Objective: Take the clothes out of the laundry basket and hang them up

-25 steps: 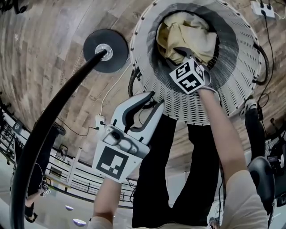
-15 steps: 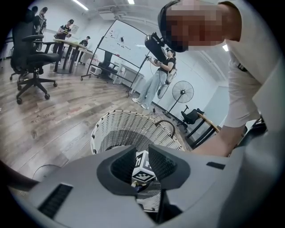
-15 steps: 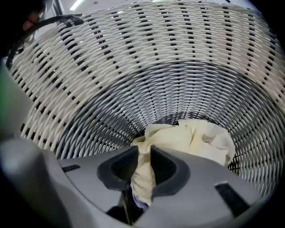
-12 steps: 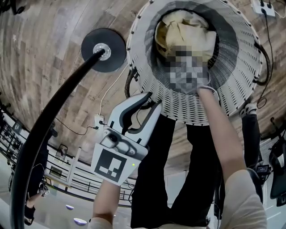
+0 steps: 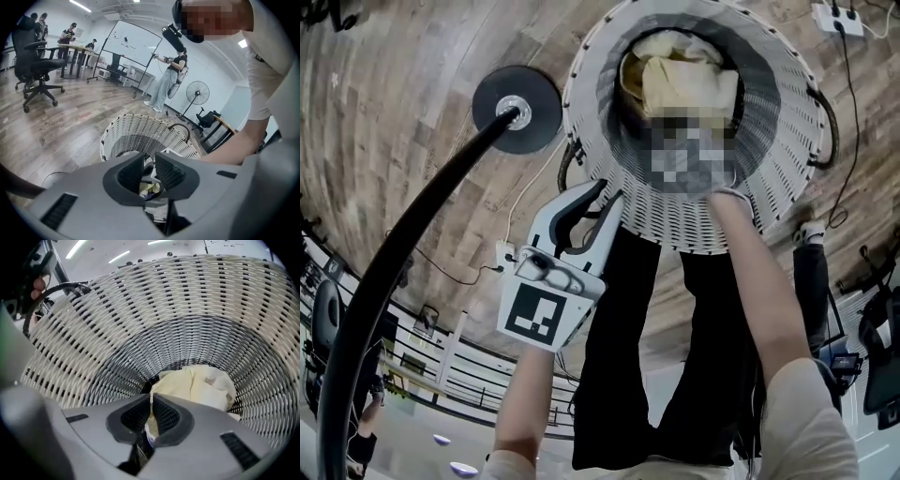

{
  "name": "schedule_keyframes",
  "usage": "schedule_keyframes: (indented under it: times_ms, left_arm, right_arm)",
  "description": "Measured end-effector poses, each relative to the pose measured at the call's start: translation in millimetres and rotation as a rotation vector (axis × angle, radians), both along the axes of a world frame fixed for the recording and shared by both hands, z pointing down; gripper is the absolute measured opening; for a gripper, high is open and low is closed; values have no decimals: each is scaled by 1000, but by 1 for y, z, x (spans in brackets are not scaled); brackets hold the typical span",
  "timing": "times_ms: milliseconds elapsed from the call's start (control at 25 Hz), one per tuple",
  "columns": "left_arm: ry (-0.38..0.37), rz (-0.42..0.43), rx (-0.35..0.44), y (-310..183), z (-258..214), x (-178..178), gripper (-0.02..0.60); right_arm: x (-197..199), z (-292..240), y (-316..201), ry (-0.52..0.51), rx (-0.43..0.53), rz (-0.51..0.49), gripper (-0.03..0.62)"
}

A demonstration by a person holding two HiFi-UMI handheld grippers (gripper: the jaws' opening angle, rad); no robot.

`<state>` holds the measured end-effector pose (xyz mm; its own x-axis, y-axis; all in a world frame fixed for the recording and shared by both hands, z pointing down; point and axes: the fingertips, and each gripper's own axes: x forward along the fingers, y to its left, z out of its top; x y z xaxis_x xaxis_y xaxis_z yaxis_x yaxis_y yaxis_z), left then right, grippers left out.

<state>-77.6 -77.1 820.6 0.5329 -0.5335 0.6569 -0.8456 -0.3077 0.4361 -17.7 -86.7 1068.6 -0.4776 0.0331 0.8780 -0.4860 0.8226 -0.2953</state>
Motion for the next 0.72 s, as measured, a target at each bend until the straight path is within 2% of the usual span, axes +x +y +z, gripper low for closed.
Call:
schedule_keyframes:
  times_ms: [320, 720]
  left_arm:
    - [0, -12, 16, -13, -29, 10, 81]
    - [6, -35, 98, -28, -88, 24, 82]
  right_arm:
    - [22, -53, -4, -12, 0, 37, 21]
    - [53, -151, -26, -40, 57, 69, 20]
